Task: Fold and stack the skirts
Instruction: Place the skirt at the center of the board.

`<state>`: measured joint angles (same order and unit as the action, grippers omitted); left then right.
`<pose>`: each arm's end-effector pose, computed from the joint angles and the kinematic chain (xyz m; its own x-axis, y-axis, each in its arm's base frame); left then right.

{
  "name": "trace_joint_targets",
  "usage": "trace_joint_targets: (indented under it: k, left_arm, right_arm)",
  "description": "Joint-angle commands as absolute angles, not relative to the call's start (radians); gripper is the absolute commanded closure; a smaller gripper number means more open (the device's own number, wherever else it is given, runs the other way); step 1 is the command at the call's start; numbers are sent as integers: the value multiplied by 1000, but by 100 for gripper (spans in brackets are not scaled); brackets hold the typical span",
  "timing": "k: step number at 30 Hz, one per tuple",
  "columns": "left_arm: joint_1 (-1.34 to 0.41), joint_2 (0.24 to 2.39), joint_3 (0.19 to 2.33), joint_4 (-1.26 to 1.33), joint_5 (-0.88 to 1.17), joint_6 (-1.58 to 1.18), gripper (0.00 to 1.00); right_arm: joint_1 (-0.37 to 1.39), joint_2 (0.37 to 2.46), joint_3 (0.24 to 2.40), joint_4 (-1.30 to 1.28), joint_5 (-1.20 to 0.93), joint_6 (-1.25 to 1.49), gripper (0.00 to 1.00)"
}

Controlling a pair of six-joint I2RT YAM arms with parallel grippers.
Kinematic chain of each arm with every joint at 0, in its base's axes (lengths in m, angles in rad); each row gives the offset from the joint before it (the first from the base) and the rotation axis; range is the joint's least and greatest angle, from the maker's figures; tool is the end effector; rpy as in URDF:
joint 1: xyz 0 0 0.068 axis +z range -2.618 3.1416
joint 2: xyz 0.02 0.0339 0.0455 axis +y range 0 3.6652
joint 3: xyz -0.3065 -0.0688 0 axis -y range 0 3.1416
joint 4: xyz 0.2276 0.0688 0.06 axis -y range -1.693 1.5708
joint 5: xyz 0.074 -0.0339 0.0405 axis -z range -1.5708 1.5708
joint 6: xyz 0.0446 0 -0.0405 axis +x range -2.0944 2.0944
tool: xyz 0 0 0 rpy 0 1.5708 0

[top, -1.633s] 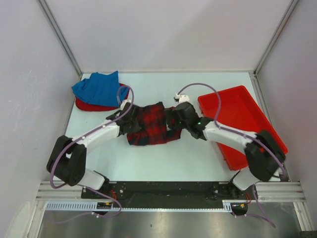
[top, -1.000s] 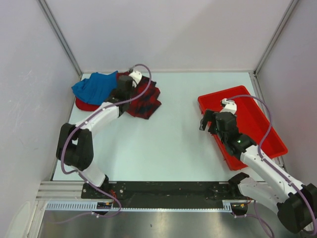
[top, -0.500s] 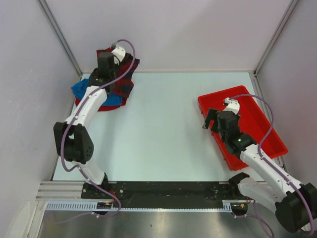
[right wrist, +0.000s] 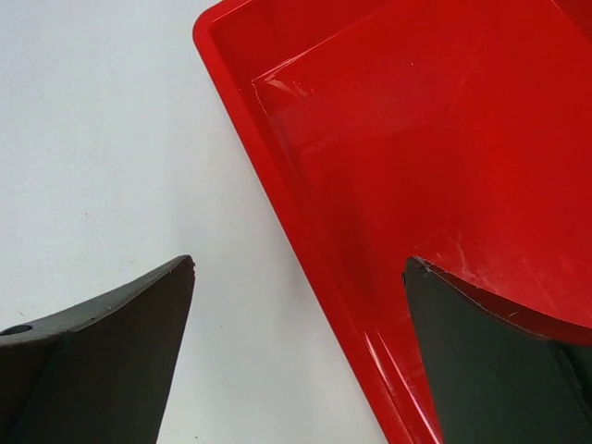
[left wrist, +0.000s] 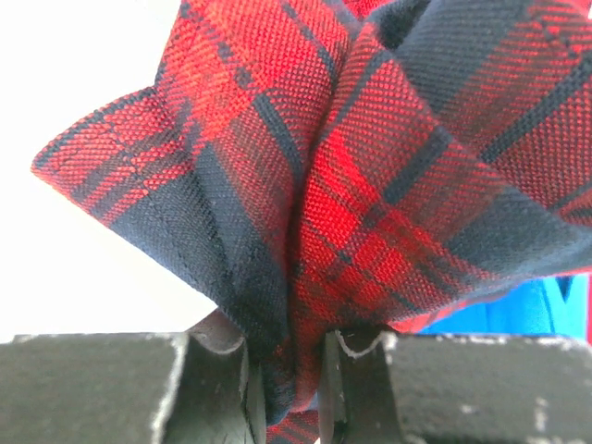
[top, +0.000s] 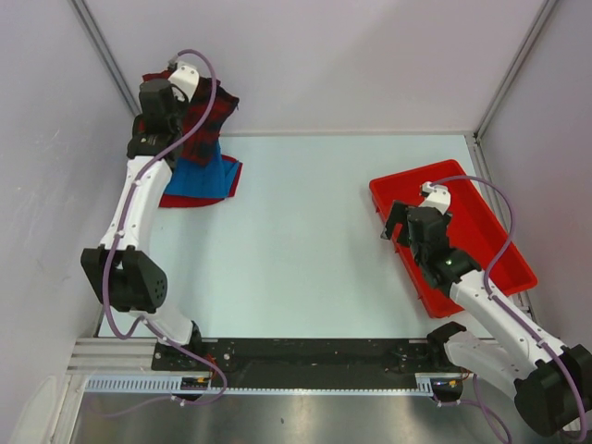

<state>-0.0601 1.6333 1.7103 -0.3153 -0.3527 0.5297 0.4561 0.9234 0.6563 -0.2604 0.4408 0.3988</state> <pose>0.3743 -0.0071 0.4694 -0.3442 0.4957 -0.7974 -0.1215 0.8186 0.5614 0.1604 0.0575 0.2982 -0.4426 0.1740 -0.8797 0.1134 0.9840 0.1376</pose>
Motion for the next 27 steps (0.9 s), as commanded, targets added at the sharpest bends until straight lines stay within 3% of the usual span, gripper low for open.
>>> trace_joint_targets:
  k: [1,11,19,27]
  left_arm:
    - [-46,1577,1769,-284,-272,463,100]
    - [-43,1699,1824,-353,-253,361,100]
    - [84,1822,1928,-471,-123,284,100]
    - [140,1975,1959,-502,-167,337,99]
  right_arm:
    - [453,913,660,-236,472,396,0]
    - [451,907,660,-248,477,396,0]
    - [451,919,660,-245,483,391,0]
    - [451,923,660,-233,485,388,0]
